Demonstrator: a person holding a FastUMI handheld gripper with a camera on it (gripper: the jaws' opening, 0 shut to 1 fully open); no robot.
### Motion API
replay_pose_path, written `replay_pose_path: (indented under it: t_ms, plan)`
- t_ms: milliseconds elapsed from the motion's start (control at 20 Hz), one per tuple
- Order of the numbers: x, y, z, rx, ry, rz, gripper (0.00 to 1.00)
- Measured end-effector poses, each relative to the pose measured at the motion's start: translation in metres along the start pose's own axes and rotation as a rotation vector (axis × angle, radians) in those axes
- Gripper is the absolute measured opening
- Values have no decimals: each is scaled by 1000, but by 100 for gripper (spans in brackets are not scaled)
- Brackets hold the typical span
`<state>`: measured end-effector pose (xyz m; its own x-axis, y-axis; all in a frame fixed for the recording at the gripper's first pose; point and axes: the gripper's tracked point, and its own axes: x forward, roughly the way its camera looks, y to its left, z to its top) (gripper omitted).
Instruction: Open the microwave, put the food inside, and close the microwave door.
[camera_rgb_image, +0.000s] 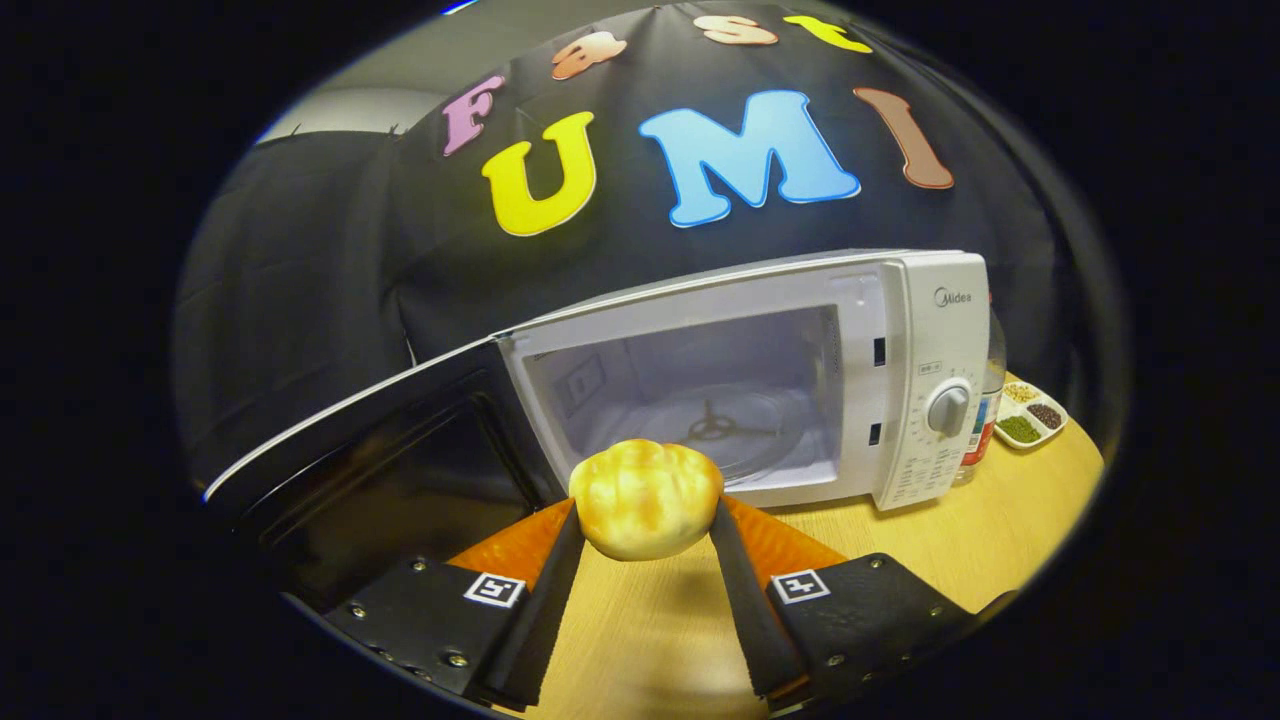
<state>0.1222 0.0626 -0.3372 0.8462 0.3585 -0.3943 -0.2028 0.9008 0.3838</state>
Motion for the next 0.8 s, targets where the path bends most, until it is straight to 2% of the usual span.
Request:
replay_pose_path:
  t_ms: [250,400,800]
  plan:
    - [55,-6,16,113,-56,-58,74]
    - [87,-16,10,152,-54,-114,75]
    - [140,-21,3,315,-81,-141,74]
